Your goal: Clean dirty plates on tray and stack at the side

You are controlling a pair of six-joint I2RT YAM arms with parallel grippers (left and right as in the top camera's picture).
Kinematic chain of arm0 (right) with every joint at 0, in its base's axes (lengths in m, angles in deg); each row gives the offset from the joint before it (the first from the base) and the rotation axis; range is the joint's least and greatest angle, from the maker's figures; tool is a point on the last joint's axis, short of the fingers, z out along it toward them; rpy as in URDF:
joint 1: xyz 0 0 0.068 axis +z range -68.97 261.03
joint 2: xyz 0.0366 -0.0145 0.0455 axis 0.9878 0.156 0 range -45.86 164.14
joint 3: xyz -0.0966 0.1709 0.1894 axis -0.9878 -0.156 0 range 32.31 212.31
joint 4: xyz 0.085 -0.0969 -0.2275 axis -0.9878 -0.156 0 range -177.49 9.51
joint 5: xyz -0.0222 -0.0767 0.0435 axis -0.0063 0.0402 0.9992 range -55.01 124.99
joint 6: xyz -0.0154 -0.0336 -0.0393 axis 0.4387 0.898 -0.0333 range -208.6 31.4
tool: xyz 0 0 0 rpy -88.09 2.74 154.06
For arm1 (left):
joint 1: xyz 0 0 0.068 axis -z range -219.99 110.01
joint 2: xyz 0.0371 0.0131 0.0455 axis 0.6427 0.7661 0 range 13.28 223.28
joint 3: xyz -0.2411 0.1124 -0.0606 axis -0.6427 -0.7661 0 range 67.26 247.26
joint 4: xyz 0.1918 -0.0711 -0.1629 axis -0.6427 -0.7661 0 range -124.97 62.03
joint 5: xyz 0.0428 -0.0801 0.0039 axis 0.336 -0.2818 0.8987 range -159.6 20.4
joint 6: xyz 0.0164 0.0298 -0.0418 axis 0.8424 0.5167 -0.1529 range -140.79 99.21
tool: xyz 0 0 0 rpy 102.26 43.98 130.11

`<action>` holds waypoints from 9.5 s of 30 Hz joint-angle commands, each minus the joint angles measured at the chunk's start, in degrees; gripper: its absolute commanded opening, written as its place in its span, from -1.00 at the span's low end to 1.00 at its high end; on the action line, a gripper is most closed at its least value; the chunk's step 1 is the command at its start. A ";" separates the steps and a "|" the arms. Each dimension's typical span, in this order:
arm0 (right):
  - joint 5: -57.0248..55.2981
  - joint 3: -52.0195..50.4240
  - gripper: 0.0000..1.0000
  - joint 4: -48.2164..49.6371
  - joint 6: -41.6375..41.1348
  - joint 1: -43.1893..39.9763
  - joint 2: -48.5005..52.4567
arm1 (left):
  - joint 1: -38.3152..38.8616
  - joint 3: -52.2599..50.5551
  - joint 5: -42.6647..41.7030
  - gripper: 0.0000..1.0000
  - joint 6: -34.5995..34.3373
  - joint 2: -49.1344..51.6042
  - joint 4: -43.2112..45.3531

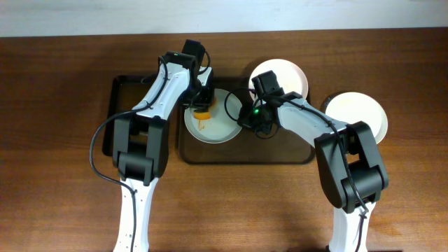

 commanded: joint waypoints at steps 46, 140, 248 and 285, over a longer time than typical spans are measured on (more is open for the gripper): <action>-0.09 -0.09 -0.91 -0.31 0.46 -0.11 1.64 | 0.87 -1.75 -4.50 -1.00 -5.44 5.77 -14.95; -16.46 0.50 -0.92 -8.66 16.44 4.37 -21.99 | -16.94 36.89 20.35 -1.00 -14.19 -9.88 -34.45; 4.15 2.36 -0.92 -7.41 8.17 -8.13 3.87 | 6.60 0.63 6.97 -1.00 5.14 -5.77 0.35; 4.37 2.36 -0.92 -7.48 8.17 -7.93 3.87 | 5.79 -19.30 -9.46 -1.00 9.22 -5.73 23.30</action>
